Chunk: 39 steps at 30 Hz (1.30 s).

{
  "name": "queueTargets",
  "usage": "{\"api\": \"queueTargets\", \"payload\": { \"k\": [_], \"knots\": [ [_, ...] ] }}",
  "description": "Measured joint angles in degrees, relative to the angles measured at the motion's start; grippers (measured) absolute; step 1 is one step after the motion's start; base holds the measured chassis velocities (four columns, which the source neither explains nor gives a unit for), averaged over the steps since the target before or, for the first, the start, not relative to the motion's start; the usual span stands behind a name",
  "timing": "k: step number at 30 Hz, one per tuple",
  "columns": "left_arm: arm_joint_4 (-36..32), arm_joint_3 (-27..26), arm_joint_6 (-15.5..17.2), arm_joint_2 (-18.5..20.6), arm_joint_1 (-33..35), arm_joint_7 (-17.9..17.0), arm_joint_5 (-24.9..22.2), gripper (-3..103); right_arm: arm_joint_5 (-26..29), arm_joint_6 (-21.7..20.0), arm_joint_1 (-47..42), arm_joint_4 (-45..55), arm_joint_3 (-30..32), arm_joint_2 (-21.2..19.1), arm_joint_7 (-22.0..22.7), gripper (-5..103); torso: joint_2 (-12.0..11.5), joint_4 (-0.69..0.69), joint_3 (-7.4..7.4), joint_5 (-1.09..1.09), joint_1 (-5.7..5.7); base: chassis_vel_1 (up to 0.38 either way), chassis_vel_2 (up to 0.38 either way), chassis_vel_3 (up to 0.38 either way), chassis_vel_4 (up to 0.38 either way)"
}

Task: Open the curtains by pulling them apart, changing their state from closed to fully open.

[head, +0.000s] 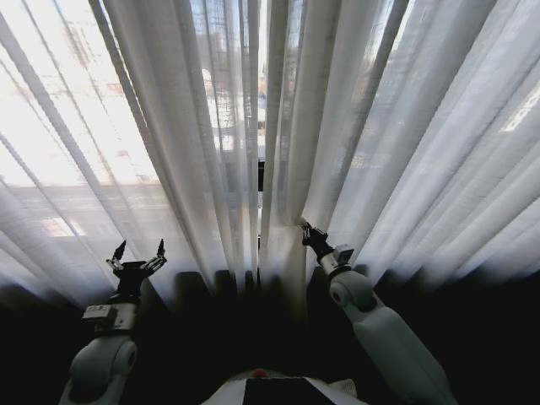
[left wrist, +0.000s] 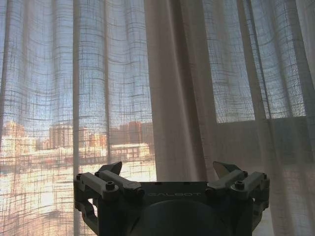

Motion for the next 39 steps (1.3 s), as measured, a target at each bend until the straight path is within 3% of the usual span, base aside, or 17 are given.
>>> {"api": "queueTargets", "payload": {
  "k": [25, 39],
  "knots": [
    [-0.01, 0.64, 0.23, 1.45, -0.17, -0.14, -0.03, 100, 0.20, -0.27, -9.16, 4.25, 9.93, 0.38, -1.18, 0, 0.00, 0.00, 0.00, 0.00, 0.00, 0.000, 0.000, 0.000, 0.000],
    [-0.48, 0.43, -0.88, 1.38, 1.36, -0.12, 0.19, 100, 0.07, -0.18, -11.28, 5.73, 11.32, 0.87, -1.58, 0, 0.00, 0.01, 0.00, 0.00, 0.00, 0.000, 0.000, 0.000, 0.000]
  ]
}}
